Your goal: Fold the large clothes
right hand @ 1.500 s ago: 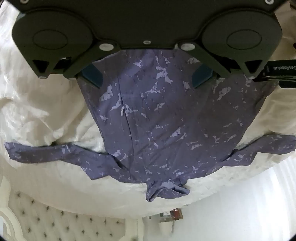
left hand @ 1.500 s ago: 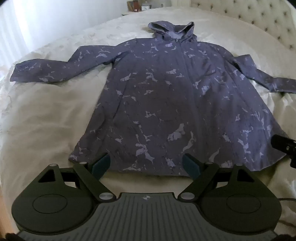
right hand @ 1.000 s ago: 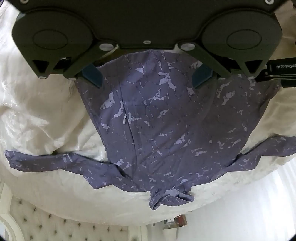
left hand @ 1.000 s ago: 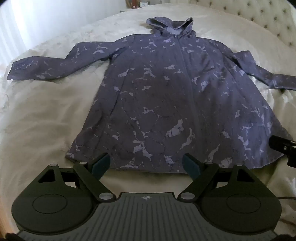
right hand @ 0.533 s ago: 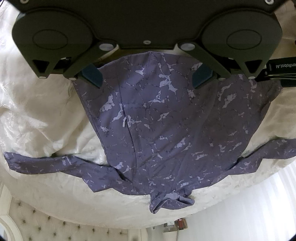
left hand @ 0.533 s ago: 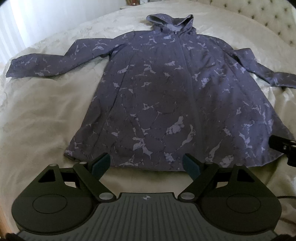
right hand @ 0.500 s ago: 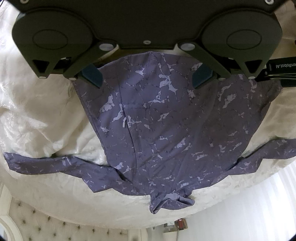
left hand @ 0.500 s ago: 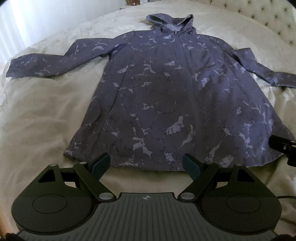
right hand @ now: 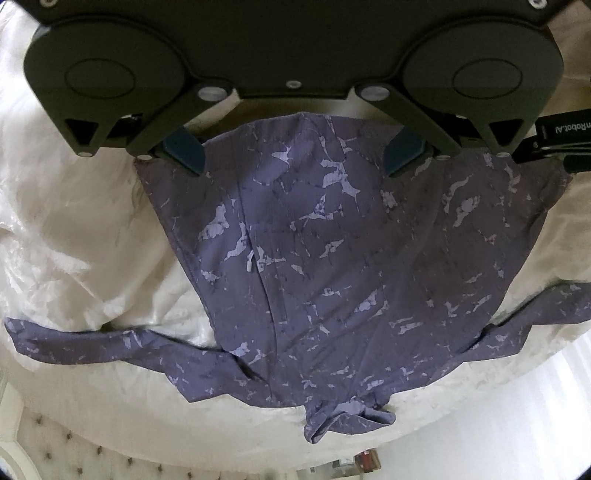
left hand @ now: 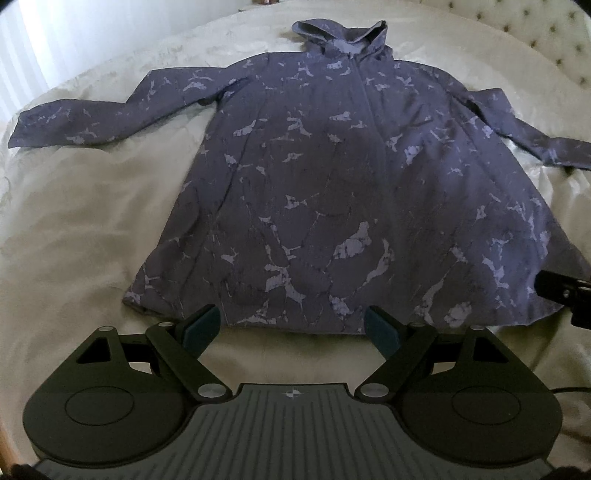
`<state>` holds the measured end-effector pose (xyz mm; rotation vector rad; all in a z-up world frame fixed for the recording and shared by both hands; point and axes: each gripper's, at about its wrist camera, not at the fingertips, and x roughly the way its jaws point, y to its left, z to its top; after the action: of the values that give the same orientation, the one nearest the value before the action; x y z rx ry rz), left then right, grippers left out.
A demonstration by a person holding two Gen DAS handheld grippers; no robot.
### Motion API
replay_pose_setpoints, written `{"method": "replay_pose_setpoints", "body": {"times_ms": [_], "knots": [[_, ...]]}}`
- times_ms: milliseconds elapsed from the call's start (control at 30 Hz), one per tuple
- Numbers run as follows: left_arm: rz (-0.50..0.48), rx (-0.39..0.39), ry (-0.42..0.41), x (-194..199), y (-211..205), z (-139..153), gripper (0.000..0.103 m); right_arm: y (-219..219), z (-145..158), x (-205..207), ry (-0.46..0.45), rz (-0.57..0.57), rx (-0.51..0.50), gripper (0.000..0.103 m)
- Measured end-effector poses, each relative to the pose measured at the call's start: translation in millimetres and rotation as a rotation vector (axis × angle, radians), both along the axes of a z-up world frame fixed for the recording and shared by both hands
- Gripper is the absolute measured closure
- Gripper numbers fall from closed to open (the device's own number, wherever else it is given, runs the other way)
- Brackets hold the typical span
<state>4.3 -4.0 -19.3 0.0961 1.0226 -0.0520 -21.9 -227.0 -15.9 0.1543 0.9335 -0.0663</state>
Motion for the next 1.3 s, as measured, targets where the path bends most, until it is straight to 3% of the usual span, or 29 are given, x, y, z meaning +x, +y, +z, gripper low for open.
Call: {"method": "replay_pose_setpoints", "body": {"times_ms": [867, 1300], "knots": [[0.002, 0.006, 0.052, 15, 1, -14, 0.018, -4, -18, 13, 0.074, -0.01, 0.049, 0.001], [0.026, 0.002, 0.098, 45, 9, -25, 0.018, -3, -30, 46, 0.133, 0.017, 0.095, 0.001]]}}
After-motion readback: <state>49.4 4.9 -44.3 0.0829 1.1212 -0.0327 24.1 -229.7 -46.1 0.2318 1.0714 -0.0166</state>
